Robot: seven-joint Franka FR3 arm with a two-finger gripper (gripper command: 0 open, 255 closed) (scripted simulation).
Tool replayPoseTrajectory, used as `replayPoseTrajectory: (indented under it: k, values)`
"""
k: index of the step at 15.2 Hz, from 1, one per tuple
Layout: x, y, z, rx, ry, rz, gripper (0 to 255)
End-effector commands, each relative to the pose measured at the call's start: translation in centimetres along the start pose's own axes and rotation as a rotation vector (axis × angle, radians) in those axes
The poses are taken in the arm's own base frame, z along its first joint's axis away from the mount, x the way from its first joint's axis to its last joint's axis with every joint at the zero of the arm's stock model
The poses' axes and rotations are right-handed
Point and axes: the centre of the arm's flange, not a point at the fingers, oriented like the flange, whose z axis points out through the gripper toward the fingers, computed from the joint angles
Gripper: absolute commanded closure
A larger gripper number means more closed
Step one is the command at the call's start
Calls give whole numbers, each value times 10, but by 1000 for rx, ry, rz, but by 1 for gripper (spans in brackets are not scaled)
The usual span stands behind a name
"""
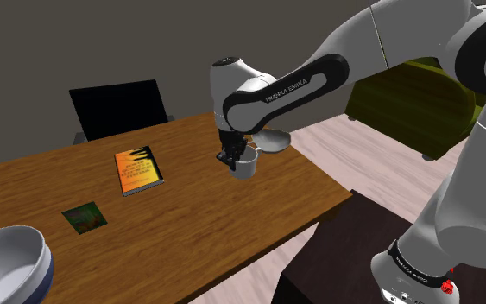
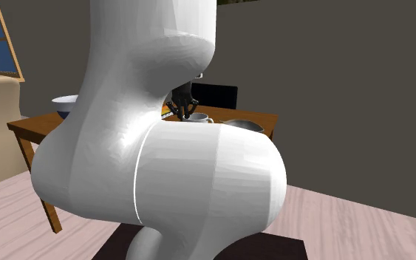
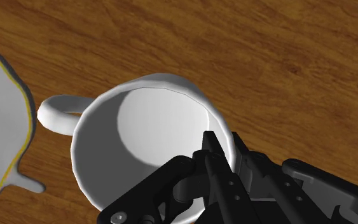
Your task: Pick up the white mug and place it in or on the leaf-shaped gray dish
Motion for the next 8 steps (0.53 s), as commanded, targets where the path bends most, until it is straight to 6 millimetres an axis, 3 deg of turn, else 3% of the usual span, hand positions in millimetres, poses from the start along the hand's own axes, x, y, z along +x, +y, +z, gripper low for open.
replayPoseTrajectory:
  k: [1,8]
  values:
    - [0,0,0,0,0,0,255]
    - [-2,2,-37,0,0,0,255]
